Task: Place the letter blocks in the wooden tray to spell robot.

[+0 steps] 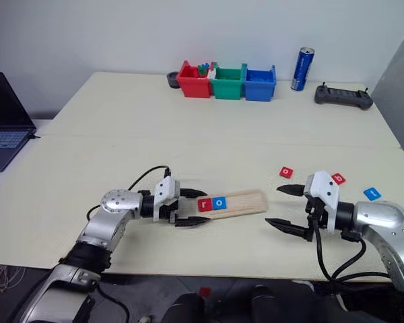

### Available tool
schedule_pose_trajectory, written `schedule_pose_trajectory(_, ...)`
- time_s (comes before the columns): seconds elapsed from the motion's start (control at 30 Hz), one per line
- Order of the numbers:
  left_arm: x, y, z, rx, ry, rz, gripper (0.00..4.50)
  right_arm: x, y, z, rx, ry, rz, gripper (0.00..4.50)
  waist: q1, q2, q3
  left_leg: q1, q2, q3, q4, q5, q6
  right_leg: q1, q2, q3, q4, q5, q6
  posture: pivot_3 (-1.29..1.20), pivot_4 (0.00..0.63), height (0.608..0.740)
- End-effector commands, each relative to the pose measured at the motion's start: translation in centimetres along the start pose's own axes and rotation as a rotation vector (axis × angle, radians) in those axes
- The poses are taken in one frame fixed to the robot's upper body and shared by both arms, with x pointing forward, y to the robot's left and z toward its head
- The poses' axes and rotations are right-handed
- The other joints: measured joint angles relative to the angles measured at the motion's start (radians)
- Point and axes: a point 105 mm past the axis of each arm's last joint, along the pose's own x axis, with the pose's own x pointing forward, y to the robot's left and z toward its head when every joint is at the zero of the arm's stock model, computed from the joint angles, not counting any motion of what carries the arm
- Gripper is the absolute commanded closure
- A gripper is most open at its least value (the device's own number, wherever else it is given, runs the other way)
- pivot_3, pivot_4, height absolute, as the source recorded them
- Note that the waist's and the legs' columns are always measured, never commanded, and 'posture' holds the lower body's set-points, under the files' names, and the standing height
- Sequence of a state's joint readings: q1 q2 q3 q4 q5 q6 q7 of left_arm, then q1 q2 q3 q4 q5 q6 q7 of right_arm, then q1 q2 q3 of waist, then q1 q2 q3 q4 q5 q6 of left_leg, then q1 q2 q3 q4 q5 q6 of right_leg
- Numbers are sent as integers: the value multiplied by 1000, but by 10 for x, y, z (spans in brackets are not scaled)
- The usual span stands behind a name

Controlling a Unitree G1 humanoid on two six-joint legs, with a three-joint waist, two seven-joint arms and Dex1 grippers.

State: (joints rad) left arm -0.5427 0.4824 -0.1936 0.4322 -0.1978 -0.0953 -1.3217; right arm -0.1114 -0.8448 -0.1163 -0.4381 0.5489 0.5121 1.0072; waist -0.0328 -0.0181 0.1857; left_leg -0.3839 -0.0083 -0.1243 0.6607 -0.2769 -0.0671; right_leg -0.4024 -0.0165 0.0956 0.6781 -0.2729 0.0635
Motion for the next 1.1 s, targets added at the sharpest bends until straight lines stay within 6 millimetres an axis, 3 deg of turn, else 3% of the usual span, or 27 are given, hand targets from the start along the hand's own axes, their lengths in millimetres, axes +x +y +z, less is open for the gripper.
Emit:
schedule_pose_trajectory(0.03, 11, 0, 7, 41, -33, -73, 1115, 2, -2, 11, -52, -31, 13, 0, 0, 0, 0, 0, 0, 0, 0, 0, 0, 0, 0, 0, 0, 0, 0, 0, 150, 740)
schedule_pose_trajectory(0.2, 29, -2, 11, 66, -71, -158, 1115, 4, -2, 14, -57, -41, 11, 0, 0, 0, 0, 0, 0, -1, 0, 0, 0, 0, 0, 0, 0, 0, 0, 0, 150, 740)
schedule_pose_trajectory(0.53, 40, 2, 1, 86, -26, -207, 1115, 4, 3, 14, -37, -47, 1, 0, -2, -1, 0, -1, 0, -1, 0, 0, 0, -1, 0, 0, 1, 0, 0, 0, 150, 740)
schedule_pose_trajectory(1.1, 40, 5, -7, 61, -10, -163, 1115, 2, 3, 6, -88, -1, 19, 0, -2, -1, 0, -1, -1, -2, 1, 0, 0, 0, 1, 0, 1, 0, 0, 0, 150, 740)
